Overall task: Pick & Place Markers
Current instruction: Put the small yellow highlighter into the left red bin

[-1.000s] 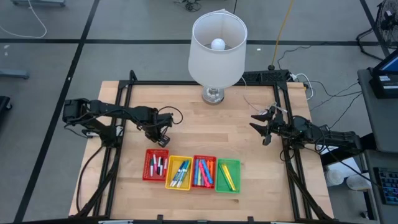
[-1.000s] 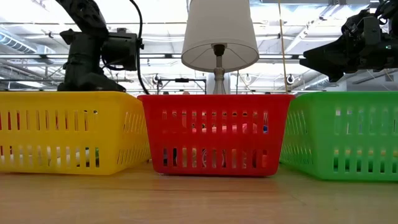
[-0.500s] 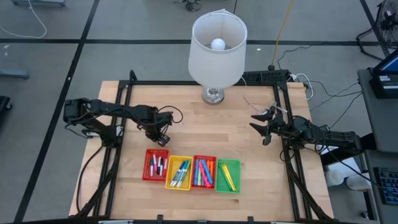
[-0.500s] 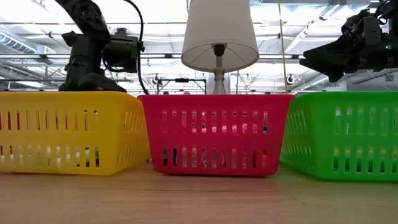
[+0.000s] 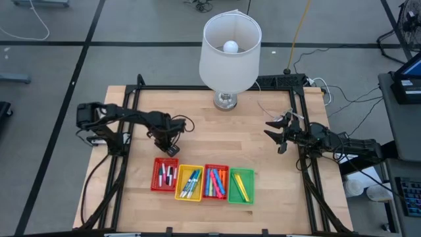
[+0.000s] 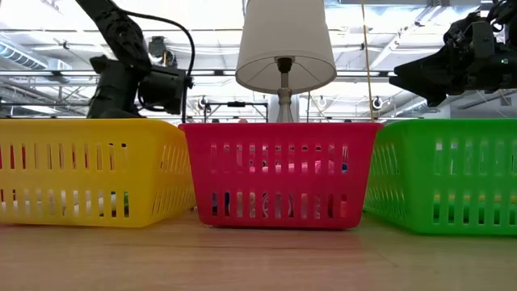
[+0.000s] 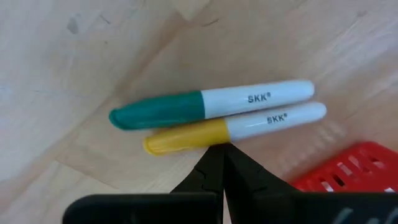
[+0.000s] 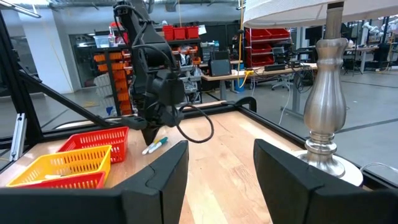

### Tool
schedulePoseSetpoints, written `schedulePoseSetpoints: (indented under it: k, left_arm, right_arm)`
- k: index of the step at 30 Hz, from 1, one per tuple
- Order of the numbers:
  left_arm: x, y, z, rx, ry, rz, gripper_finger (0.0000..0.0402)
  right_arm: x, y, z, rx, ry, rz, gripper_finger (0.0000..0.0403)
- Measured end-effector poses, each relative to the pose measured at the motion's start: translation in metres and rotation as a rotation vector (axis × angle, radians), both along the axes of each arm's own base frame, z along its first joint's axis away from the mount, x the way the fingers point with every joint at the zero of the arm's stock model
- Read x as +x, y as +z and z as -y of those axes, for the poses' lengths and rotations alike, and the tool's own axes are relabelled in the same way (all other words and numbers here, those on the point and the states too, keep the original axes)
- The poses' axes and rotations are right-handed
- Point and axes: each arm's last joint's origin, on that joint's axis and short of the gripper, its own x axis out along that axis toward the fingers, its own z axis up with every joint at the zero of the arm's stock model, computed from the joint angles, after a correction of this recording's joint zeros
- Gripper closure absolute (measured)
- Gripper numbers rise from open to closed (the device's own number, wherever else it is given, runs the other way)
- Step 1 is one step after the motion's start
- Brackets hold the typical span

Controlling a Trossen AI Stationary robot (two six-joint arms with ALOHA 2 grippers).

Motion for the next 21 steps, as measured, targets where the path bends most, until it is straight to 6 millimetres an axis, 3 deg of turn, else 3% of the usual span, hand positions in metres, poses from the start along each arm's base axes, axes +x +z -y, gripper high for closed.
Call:
schedulePoseSetpoints:
  k: [21]
  left_arm:
    - [0.01,-0.003,-0.025,0.112,-0.013,0.147,0.0395]
  right_arm:
    - [0.0,0.0,0.0,0.0,0.0,0.0,0.0234]
